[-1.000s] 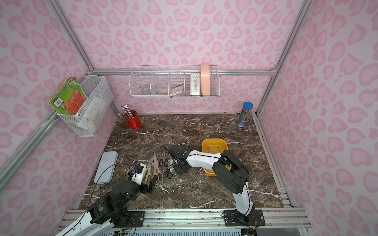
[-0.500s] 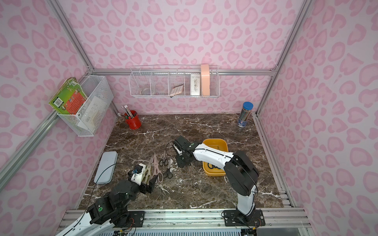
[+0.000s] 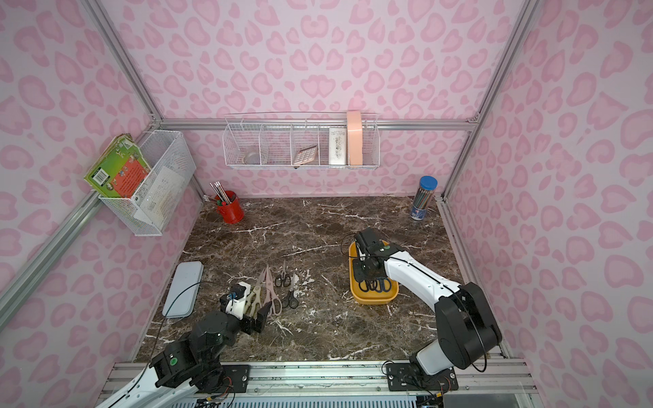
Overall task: Put the scissors into the storage box
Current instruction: Place the scissors in the storage box.
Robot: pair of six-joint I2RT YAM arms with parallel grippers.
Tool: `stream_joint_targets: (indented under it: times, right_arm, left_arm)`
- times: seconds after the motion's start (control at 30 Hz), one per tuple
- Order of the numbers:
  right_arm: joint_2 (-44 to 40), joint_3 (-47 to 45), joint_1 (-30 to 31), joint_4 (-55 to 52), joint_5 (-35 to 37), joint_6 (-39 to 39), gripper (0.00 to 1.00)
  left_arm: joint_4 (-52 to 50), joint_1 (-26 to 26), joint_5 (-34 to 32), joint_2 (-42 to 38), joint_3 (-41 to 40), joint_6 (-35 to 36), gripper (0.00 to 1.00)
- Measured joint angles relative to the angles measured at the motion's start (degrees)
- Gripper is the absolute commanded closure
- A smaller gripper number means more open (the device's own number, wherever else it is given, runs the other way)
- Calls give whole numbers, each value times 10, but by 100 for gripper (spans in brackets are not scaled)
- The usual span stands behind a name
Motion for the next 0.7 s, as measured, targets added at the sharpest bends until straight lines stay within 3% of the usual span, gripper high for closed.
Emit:
stream_joint_targets:
  times: [0.37, 0.5, 0.7]
  right_arm:
    - [32, -56, -31, 34, 13, 9, 99]
    - [37, -55, -35, 46, 17, 3, 67]
    - [12, -42, -35, 51, 26, -10, 58]
  left_arm:
    - [8, 0, 0, 50, 6, 0, 1]
    - [14, 0, 0, 61, 8, 0, 1]
    - [19, 0, -12, 59, 9, -8, 1]
